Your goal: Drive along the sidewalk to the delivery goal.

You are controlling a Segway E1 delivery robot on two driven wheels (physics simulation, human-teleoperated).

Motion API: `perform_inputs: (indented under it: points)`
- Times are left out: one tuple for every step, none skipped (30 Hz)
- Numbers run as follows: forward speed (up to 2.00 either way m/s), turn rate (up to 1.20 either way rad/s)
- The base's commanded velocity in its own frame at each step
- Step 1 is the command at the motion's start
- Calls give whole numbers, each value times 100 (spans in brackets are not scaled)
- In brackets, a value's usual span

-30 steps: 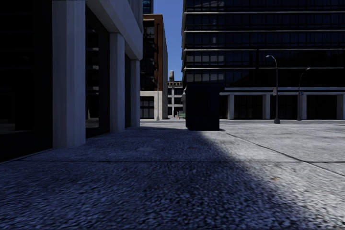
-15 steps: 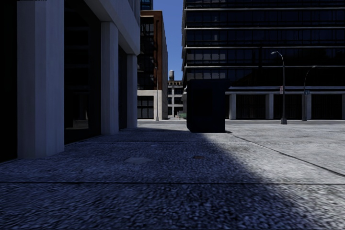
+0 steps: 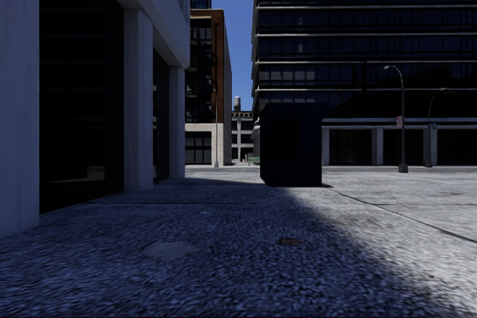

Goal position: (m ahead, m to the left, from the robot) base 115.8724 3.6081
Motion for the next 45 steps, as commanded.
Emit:
perform_inputs:
  points:
    - [200, 0]
    - [200, 0]
    - [200, 0]
    - [200, 0]
    - [200, 0]
    - [200, 0]
    - [200, 0]
    - [200, 0]
    - [200, 0]
    - [200, 0]
    - [200, 0]
    - [200, 0]
    - [200, 0]
    - [200, 0]
    - [200, 0]
    - [200, 0]
    - [200, 0]
    - [200, 0]
    - [200, 0]
    - [200, 0]
    - [200, 0]
    - [200, 0]
    - [200, 0]
    - [200, 0]
    - [200, 0]
    - [200, 0]
    - [200, 0]
    - [200, 0]
    - [200, 0]
    - [200, 0]
    - [200, 0]
    - [200, 0]
    - [200, 0]
    - [200, 0]
    - [200, 0]
    - [200, 0]
    - [200, 0]
    - [200, 0]
    - [200, 0]
    - [200, 0]
    - [200, 0]
    - [200, 0]
    - [200, 0]
    - [200, 0]
    - [200, 0]
